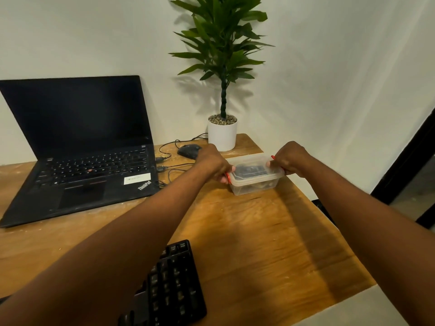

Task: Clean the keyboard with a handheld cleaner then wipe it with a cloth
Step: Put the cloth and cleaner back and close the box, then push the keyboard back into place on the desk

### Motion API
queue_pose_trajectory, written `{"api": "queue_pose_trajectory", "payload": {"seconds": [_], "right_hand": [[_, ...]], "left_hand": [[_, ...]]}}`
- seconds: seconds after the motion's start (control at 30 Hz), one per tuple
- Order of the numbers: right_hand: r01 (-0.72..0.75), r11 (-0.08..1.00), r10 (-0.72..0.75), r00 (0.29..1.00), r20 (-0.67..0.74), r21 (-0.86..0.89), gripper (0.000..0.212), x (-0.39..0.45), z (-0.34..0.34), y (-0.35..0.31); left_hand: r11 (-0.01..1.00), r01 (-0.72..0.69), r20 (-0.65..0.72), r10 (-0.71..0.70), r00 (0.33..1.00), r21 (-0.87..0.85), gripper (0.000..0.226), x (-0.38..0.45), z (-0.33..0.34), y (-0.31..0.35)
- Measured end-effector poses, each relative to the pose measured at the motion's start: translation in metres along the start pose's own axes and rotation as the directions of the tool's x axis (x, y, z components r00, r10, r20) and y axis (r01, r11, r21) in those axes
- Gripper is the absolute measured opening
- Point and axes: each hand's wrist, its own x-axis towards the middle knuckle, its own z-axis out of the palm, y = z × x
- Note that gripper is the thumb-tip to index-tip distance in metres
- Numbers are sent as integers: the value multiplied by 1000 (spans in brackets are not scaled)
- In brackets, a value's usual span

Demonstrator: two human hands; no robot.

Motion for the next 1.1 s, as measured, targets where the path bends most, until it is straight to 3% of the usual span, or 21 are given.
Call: {"api": "queue_pose_trajectory", "payload": {"seconds": [0.13,0.23,0.37,0.5,0.7,0.83,1.1], "right_hand": [[-14,1000,14,999,40,1,38,3,0,0],[43,995,-44,999,-9,-90,42,-5,1,-4],[162,983,-174,973,-151,-90,66,-25,3,-10],[287,955,-297,936,-188,-78,73,-47,4,-20],[417,907,-421,897,-136,-62,78,-94,9,-51],[489,871,-491,866,-93,-48,84,-124,20,-69],[637,767,-637,770,34,-80,92,-181,61,-106]], "left_hand": [[1000,5,34,-4,999,-11,37,2,-2,-4],[998,-27,15,26,1000,60,42,-2,-4,-8],[978,-126,-87,141,986,164,51,-11,-17,-20],[913,-248,-107,296,949,323,49,-31,-38,-33],[863,-317,-138,396,908,394,51,-71,-82,-56],[828,-362,-80,434,898,428,58,-100,-113,-77],[799,-338,-46,413,909,497,68,-154,-181,-144]]}}
